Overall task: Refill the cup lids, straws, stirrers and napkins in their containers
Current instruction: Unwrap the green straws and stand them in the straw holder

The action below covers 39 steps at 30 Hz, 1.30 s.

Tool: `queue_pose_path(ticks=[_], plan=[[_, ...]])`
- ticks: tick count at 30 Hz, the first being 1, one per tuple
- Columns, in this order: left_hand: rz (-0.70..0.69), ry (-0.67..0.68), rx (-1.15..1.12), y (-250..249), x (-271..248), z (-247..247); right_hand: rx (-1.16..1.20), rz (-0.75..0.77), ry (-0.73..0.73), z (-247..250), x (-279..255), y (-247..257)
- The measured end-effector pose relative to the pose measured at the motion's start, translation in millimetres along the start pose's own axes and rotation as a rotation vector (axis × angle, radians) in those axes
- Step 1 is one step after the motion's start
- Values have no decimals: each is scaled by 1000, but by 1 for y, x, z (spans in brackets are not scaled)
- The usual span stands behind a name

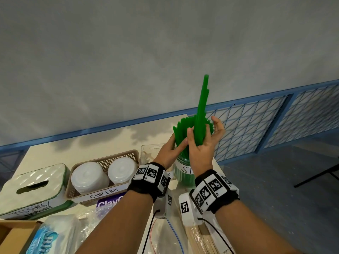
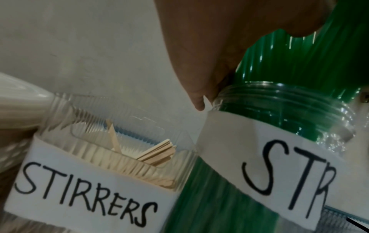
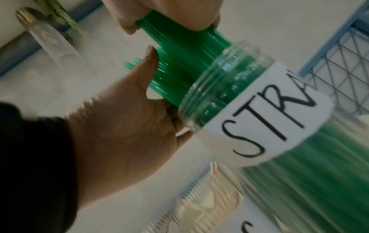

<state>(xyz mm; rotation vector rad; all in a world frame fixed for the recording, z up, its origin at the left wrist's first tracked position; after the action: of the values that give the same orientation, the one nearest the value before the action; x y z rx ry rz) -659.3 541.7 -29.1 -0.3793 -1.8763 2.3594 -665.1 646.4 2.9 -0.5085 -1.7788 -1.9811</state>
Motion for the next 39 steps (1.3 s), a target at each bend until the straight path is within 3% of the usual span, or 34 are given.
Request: queue_pose_path(ticks=[7, 10, 14, 16, 19, 24, 27, 29, 35, 39], plan=[[0, 15, -78, -2, -3, -4, 4, -37, 86, 6, -11, -15], [-22, 30, -167, -4, -7, -7, 56, -137, 131, 18, -14, -28], [-120, 18, -155, -10, -5, -11, 96, -274, 447, 21, -13, -39], [-134, 71, -118, -9, 0, -14, 144, -318, 533, 19, -13, -43], [-133, 125, -121, -8, 3, -19, 118, -355, 490, 14, -16, -45], [-102, 29, -171, -8, 2, -24, 122, -426, 317, 11, -26, -47], [-78, 11, -178, -7, 0, -22, 55, -484, 389, 9, -25, -46], [-66, 1, -158, -6, 0, -20, 137, -511, 392, 15, -24, -39], [-54, -47, -117, -6, 1, -17, 277, -369, 233, 41, 0, -14], [-55, -53, -133, -5, 2, -17, 189, -289, 178, 41, 15, -4]])
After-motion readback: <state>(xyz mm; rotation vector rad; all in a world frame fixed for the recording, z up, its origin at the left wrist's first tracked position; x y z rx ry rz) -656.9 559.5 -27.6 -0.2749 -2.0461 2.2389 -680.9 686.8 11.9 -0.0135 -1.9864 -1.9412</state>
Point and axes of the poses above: each hand's wrist, its own x-axis towards the middle knuckle, its own z-axis out of the back of the hand, y = z × x, the point moved 5 cm from there along x, towards the middle knuckle, and after that the axes turned 15 degrees about y, right-handed, at the moved point
